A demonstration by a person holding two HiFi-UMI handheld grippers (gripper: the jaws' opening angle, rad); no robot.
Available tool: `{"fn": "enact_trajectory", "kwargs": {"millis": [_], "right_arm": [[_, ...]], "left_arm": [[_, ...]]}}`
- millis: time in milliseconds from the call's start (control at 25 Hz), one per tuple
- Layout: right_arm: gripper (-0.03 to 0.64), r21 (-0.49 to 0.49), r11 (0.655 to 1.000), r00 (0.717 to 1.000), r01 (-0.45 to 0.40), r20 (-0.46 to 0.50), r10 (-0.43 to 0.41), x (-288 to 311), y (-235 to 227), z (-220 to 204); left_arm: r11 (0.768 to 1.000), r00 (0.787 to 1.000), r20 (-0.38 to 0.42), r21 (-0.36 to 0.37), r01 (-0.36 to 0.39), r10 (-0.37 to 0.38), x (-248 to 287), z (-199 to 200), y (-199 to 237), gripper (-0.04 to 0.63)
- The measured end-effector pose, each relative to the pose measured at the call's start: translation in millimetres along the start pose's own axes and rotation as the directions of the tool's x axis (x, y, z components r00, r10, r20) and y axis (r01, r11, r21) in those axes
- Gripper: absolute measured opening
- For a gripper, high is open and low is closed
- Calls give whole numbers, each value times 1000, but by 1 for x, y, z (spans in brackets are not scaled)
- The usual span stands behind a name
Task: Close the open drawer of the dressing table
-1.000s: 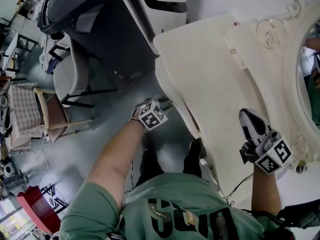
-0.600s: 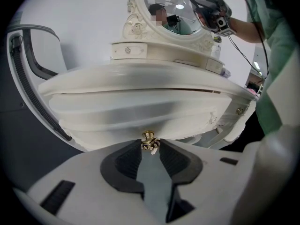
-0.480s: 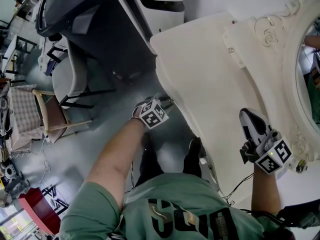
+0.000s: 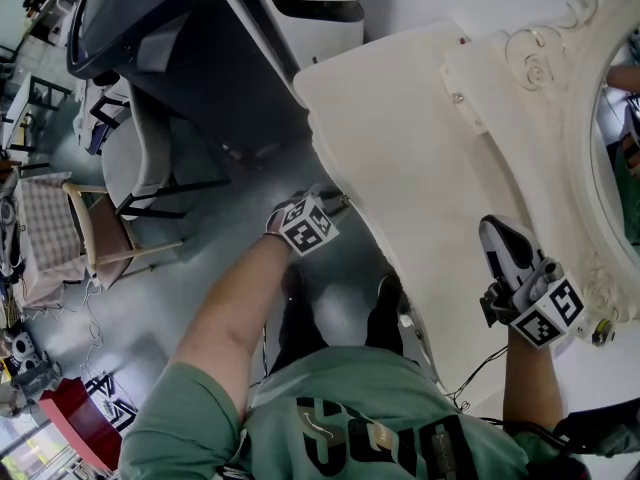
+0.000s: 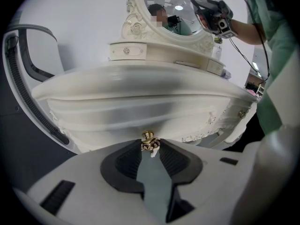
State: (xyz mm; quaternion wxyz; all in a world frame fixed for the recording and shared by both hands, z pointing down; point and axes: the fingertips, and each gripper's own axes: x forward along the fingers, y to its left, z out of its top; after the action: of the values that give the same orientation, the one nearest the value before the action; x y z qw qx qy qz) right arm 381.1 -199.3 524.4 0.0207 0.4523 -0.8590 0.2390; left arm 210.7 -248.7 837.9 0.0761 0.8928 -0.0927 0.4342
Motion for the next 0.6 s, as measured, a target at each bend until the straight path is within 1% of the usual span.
{"fn": "enact_trajectory", "kwargs": {"millis": [600], "right_arm": [[11,10,1000,1000,14,6,-14,-6,-14,3]], "left_arm": [[1000,1000,7,16,27,-27,11,16,2,126]]}}
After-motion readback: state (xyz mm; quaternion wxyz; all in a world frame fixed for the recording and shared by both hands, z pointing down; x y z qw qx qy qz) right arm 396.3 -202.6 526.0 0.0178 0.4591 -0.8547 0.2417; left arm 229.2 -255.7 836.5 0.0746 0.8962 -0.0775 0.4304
